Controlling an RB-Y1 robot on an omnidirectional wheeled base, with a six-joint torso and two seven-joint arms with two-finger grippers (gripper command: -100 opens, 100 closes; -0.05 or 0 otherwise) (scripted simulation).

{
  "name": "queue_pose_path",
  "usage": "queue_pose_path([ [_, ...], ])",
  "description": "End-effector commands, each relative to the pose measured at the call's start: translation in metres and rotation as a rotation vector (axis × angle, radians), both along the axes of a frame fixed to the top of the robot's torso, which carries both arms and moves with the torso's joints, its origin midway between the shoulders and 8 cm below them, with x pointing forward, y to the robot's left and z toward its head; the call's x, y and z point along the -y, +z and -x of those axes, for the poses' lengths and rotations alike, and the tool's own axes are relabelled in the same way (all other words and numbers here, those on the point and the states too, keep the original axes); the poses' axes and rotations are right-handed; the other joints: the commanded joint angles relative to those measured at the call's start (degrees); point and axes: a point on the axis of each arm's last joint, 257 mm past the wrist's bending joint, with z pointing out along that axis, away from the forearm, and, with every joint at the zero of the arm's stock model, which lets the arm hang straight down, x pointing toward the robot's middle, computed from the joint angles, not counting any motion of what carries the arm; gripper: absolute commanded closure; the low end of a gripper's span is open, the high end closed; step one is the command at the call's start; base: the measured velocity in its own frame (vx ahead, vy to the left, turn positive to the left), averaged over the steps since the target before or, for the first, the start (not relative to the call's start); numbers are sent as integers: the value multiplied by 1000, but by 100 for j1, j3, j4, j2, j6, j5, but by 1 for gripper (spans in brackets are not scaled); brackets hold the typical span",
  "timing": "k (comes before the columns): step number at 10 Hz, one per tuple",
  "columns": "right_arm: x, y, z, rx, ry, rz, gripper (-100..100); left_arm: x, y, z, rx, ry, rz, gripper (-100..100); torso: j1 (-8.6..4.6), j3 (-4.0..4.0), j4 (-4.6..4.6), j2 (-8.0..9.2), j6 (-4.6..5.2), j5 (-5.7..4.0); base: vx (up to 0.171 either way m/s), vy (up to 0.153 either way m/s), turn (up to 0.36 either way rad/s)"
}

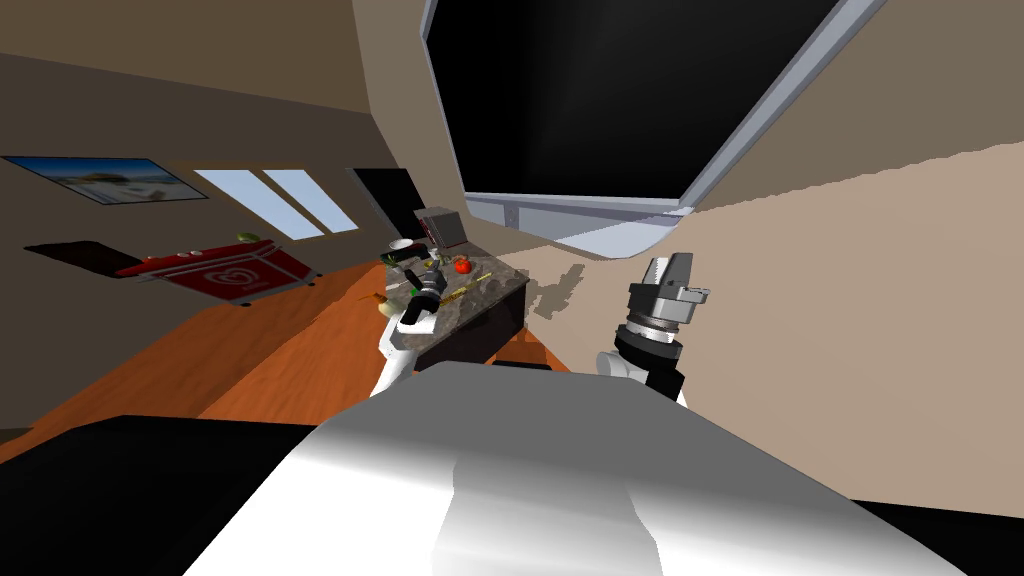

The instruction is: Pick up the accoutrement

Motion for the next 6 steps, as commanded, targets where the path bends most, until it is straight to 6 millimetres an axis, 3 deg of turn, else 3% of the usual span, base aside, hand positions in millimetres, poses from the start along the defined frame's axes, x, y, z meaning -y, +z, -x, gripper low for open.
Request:
queue_pose_path([
  [1, 0, 0, 0, 0, 0, 0, 0, -17, -4, -8, -34, 31, 13, -100, 0, 0, 0, 0, 0, 0, -14, -5, -43],
  [2, 0, 0, 0, 0, 0, 0, 0, -20, -10, -8, -55, 40, 18, -100, -1, 0, 0, 0, 2, 0, -16, -5, -26],
  [3, 0, 0, 0, 0, 0, 0, 0, -36, -7, -16, -69, 63, 30, -100, 0, 1, 0, 1, 0, 0, -18, -8, -33],
  [5, 0, 0, 0, 0, 0, 0, 0, -39, -16, -15, -101, 76, 37, -100, -1, 0, 0, 0, 1, 0, -7, -2, -13],
  [6, 0, 0, 0, 0, 0, 0, 0, -56, -17, -22, -127, 104, 55, -100, -1, -1, 0, -1, 0, 0, -9, -10, -42],
])
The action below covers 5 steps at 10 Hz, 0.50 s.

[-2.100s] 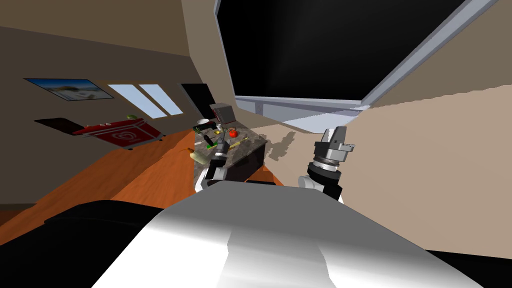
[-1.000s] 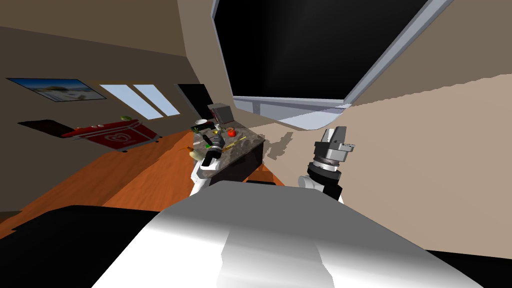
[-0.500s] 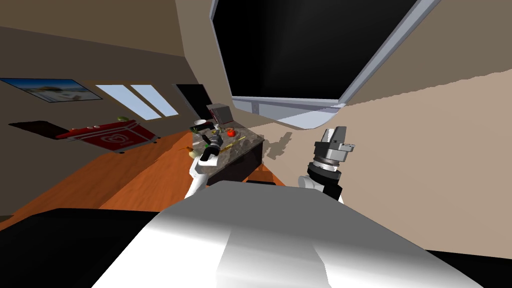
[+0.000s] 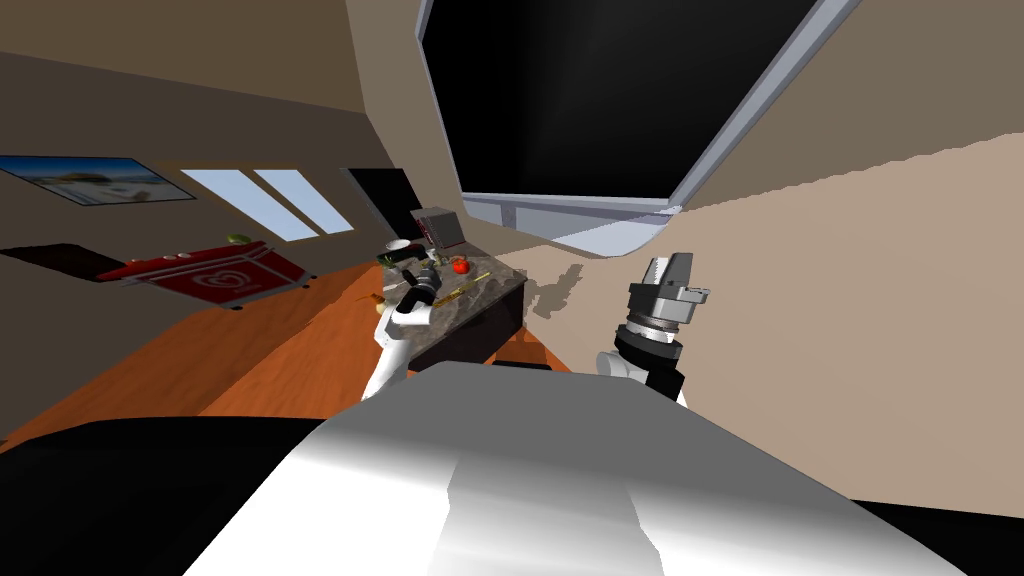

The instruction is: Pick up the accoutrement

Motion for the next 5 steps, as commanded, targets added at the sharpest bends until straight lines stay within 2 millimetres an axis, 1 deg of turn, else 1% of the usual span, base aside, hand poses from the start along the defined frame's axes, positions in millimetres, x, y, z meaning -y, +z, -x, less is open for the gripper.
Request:
queue_pose_path([
  [1, 0, 0, 0, 0, 0, 0, 0, -11, -8, -4, -39, 25, 17, -100, 0, 0, 0, 0, 0, 0, -12, -7, -25],
  [2, 0, 0, 0, 0, 0, 0, 0, -27, -6, -11, -52, 48, 33, -100, 1, 0, 0, 0, -1, 0, -16, -12, -44],
  [4, 0, 0, 0, 0, 0, 0, 0, -30, -16, -9, -88, 62, 44, -100, 0, 0, 0, 1, -1, 0, -5, -3, -12],
  [5, 0, 0, 0, 0, 0, 0, 0, -46, -16, -14, -111, 89, 66, -100, 2, 0, 0, 0, -2, 1, -6, -7, -41],
])
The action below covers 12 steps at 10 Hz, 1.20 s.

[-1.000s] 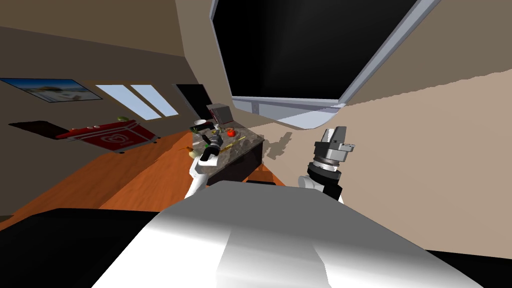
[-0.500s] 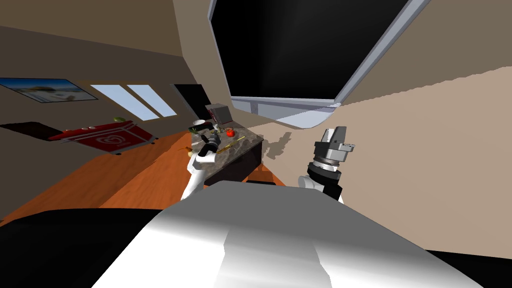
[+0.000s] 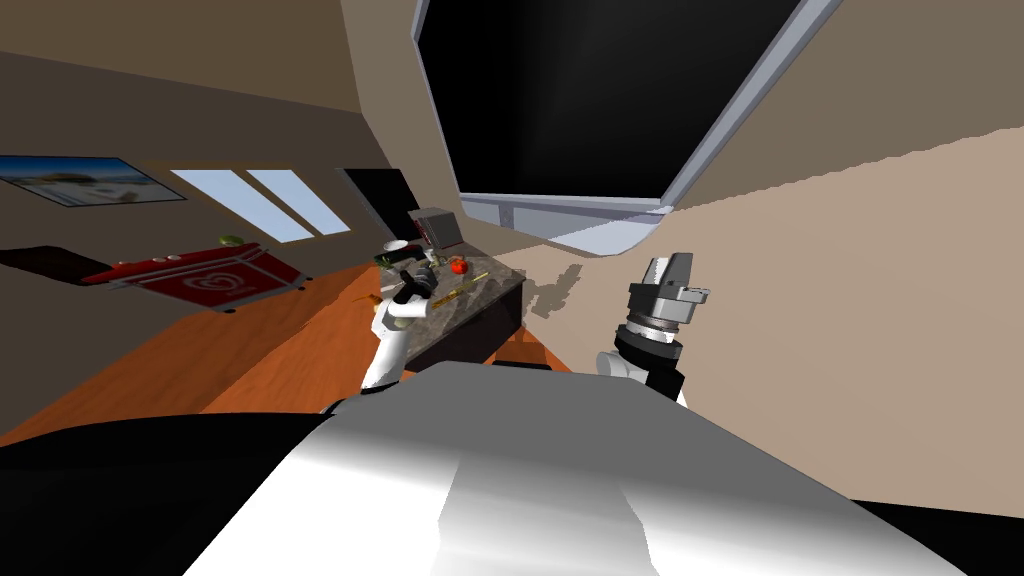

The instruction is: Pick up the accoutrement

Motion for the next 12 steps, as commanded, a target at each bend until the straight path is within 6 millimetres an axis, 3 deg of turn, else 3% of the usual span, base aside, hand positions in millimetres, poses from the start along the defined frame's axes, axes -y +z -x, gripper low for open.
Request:
queue_pose_path([
  [1, 0, 0, 0, 0, 0, 0, 0, -9, -5, -1, -34, 22, 18, -100, 0, 0, 0, 0, 0, 0, -6, -6, -30],
  [2, 0, 0, 0, 0, 0, 0, 0, -10, -7, 0, -44, 26, 21, -100, -1, 0, 0, 0, -1, 0, 0, 0, 0],
  [3, 0, 0, 0, 0, 0, 0, 0, -26, -9, -5, -70, 53, 47, -100, 0, 0, 0, 0, -2, 0, -3, -8, -47],
  [5, 0, 0, 0, 0, 0, 0, 0, -28, -16, -2, -98, 64, 56, -100, 0, 0, 0, -1, -2, 0, -1, -3, -13],
  [8, 0, 0, 0, 0, 0, 0, 0, -55, -24, -7, -167, 119, 121, -100, -1, -1, -1, -1, -2, 0, 0, -8, -40],
  [12, 0, 0, 0, 0, 0, 0, 0, -71, -51, 1, -273, 173, 182, -100, -1, -3, -1, -4, -2, 0, 5, -6, -24],
])
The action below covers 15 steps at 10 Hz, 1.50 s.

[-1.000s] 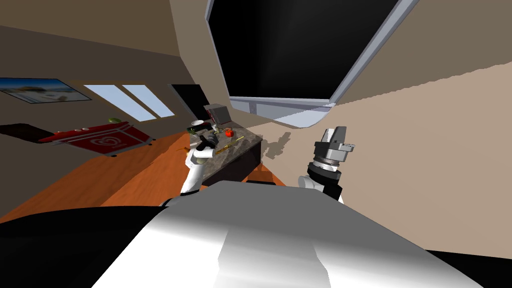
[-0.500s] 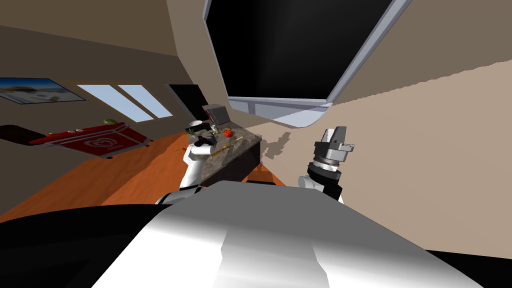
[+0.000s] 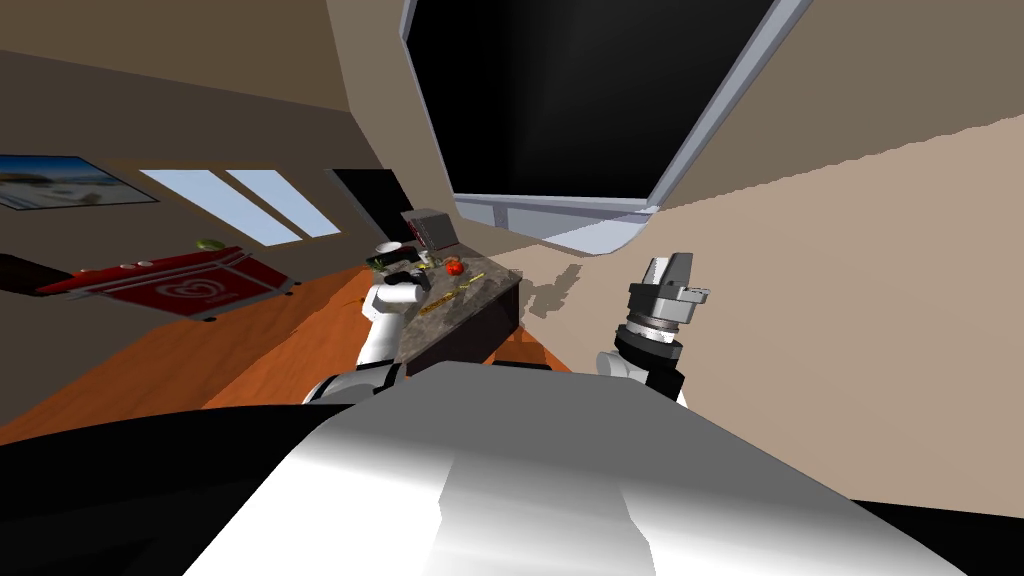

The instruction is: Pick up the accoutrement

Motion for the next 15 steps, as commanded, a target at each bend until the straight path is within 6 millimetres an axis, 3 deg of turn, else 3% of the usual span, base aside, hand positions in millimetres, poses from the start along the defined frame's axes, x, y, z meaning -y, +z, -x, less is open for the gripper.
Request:
queue_pose_path([
  [1, 0, 0, 0, 0, 0, 0, 0, -10, -11, 3, -46, 29, 44, -100, 0, 0, 0, 0, 0, 0, 10, -6, -53],
  [5, 0, 0, 0, 0, 0, 0, 0, -24, -33, 11, -154, 85, 140, -100, 0, -3, -1, -5, 0, 0, 17, -3, -37],
  [6, 0, 0, 0, 0, 0, 0, 0, -26, -46, 20, -195, 102, 158, -100, 2, -3, -1, -6, 1, 0, 22, 4, -21],
  [10, 0, 0, 0, 0, 0, 0, 0, -30, -63, 30, -289, 142, 249, -100, 2, -3, -1, -6, -1, 1, 22, 3, -25],
  [11, 0, 0, 0, 0, 0, 0, 0, -32, -77, 40, -332, 161, 269, -100, 4, -5, -2, -9, 1, 0, 31, 7, -25],
  [14, 0, 0, 0, 0, 0, 0, 0, -31, -88, 51, -411, 190, 350, -100, 5, -7, -3, -11, -1, 1, 38, 12, -33],
  [15, 0, 0, 0, 0, 0, 0, 0, -32, -101, 63, -454, 210, 371, -100, 8, -7, -2, -12, 0, 1, 31, 16, -28],
])
